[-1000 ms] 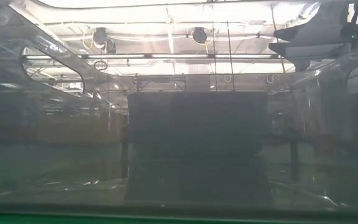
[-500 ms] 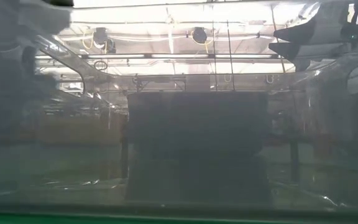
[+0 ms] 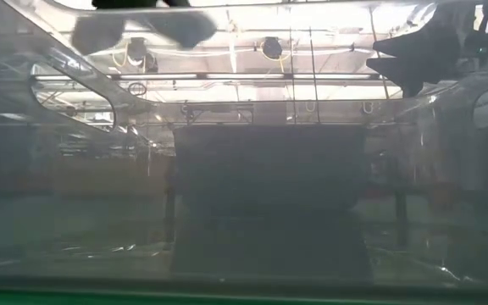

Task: Sort & place blocks by color
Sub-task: Put the bottom left blue wooden block into the black bin

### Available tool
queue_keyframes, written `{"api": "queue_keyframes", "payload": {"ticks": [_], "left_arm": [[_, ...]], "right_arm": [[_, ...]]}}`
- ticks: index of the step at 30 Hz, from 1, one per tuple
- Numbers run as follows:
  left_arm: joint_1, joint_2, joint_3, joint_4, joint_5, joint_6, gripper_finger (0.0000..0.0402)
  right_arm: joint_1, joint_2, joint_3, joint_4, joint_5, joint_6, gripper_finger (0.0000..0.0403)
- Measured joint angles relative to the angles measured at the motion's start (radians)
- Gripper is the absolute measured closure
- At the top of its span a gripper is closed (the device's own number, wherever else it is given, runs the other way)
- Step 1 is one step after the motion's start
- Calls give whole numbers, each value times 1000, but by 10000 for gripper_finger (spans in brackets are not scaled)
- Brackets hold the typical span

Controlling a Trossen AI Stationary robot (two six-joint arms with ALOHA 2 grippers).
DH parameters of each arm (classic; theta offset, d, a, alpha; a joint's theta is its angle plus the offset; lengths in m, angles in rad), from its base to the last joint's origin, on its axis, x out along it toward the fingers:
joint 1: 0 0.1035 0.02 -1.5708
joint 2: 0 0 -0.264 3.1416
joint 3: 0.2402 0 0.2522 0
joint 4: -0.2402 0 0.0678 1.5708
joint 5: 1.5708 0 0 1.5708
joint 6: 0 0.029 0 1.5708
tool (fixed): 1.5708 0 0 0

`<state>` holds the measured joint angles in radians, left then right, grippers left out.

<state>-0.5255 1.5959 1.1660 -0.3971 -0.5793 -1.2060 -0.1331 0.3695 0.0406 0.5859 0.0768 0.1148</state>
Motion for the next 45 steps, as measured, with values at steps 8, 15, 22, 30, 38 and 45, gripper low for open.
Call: {"api": "queue_keyframes", "payload": {"ticks": [8,15,22,30,38,45], "left_arm": [[-8,13,1,251,13,261,339],[-4,23,1,273,95,398,340],[-19,25,1,269,215,611,340],[-70,36,1,284,291,794,340],[-99,170,0,366,292,800,339],[-98,264,0,446,291,735,339]], "right_arm": [[0,0,0,0,0,0,193],[0,0,0,0,0,0,193],[0,0,0,0,0,0,193],[0,0,0,0,0,0,193],[0,-1,0,1,0,0,193],[0,0,0,0,0,0,193]]}}
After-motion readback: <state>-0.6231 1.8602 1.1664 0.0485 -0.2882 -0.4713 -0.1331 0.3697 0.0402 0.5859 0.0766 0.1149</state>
